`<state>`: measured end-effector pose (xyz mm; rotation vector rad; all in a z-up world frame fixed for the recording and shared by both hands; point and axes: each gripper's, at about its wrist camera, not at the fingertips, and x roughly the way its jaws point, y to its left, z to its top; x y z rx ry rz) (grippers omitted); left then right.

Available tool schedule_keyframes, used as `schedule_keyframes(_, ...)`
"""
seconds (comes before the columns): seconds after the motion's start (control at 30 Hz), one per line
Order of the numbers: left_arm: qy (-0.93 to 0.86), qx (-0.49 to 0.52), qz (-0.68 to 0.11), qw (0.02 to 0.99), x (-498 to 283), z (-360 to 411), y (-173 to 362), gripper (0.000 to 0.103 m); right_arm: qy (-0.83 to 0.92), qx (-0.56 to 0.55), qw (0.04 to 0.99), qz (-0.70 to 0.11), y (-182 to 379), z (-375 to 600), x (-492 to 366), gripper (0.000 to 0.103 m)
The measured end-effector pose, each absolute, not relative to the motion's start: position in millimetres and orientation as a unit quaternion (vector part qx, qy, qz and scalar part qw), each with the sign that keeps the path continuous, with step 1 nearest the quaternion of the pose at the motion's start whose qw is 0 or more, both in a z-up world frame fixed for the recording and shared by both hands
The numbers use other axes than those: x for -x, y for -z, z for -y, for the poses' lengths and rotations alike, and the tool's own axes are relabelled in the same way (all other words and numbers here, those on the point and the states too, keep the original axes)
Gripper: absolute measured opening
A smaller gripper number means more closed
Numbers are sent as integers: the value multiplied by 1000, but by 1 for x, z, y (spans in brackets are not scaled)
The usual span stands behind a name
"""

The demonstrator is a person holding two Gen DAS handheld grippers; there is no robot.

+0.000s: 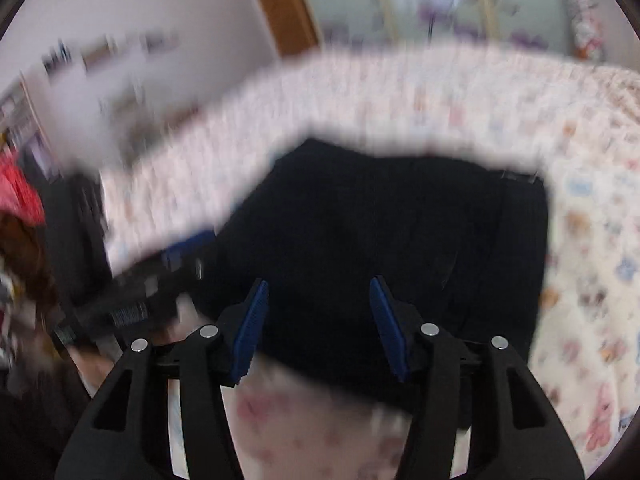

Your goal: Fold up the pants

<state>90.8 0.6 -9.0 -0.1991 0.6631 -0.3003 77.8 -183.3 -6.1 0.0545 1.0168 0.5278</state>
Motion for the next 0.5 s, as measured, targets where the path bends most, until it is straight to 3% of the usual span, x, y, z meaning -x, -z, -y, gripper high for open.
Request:
schedule_keyframes(0.2,113,4,-364,925,-95,26,27,101,-266,-62,833,-482,4,201,-78,53)
schedule_keyframes(0.33,123,51,-338,932,-89,11,18,101,-240,-92,877,-405,-20,221,-84,54)
schedule_keyframes(0.5,114,115,-323,933,-93,-11,12,101,-265,-247,873,-328,-35,255,-110,55)
